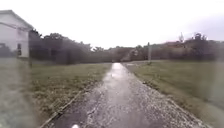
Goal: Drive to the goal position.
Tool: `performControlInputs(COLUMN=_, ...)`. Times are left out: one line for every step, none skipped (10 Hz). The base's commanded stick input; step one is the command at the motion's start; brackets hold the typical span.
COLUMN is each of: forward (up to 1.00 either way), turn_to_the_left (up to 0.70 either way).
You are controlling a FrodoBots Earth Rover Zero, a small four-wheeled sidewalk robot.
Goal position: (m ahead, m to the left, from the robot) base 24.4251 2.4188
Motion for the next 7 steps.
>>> performControlInputs(forward=0.7, turn_to_the_left=0.0)
performControlInputs(forward=0.7, turn_to_the_left=0.0)
performControlInputs(forward=0.7, turn_to_the_left=0.0)
performControlInputs(forward=0.7, turn_to_the_left=0.0)
performControlInputs(forward=0.7, turn_to_the_left=0.0)
performControlInputs(forward=0.7, turn_to_the_left=0.0)
performControlInputs(forward=0.7, turn_to_the_left=0.0)
